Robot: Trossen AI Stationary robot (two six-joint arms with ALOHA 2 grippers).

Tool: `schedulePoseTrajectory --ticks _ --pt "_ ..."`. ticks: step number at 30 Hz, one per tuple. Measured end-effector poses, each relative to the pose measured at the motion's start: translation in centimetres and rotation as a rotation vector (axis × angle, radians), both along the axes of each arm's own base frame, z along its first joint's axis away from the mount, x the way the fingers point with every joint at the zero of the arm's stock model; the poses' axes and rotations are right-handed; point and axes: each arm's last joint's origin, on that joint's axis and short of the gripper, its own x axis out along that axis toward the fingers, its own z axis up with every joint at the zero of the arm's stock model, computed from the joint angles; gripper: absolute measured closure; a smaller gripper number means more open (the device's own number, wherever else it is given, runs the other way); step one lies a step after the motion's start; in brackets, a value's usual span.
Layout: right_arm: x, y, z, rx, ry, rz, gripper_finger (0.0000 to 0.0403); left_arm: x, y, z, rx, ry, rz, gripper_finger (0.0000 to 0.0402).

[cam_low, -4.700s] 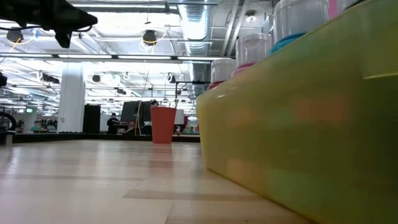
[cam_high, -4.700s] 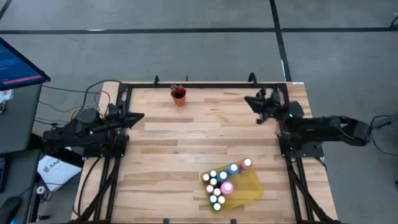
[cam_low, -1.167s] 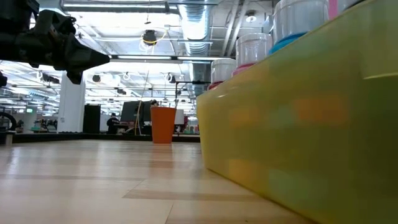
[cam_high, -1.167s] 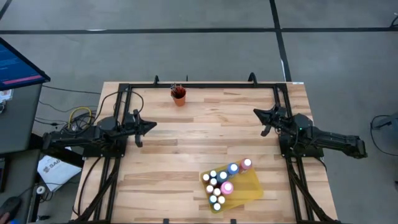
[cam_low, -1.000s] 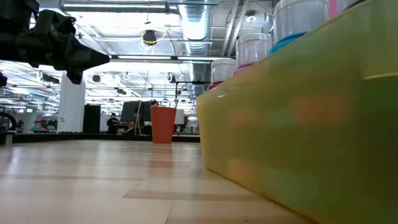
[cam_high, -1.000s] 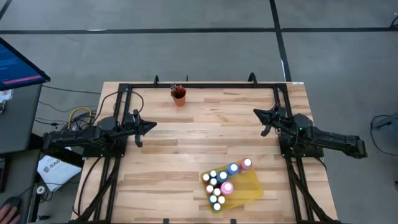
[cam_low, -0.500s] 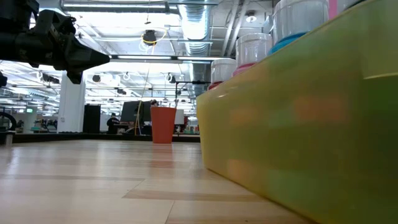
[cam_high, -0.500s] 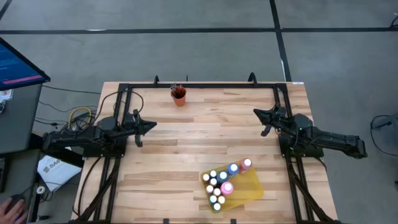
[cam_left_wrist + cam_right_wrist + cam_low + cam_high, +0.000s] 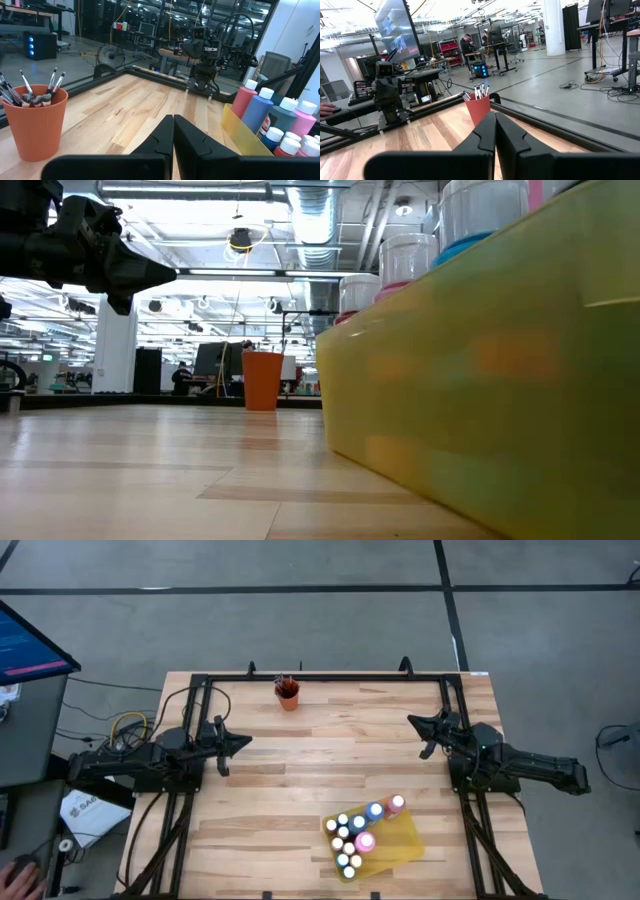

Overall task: Pick & Place Paint Supplies
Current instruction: Return to Home Position

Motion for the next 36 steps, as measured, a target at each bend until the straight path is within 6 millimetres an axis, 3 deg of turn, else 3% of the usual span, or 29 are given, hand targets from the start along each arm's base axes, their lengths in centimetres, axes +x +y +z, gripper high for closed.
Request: schedulePoseTrajectory --ticks 36 --pt "0.00 0.00 0.00 0.000 0.000 0.000 0.0403 0.00 -0.01 0.19 0.002 -0.019 -0.003 0.0399"
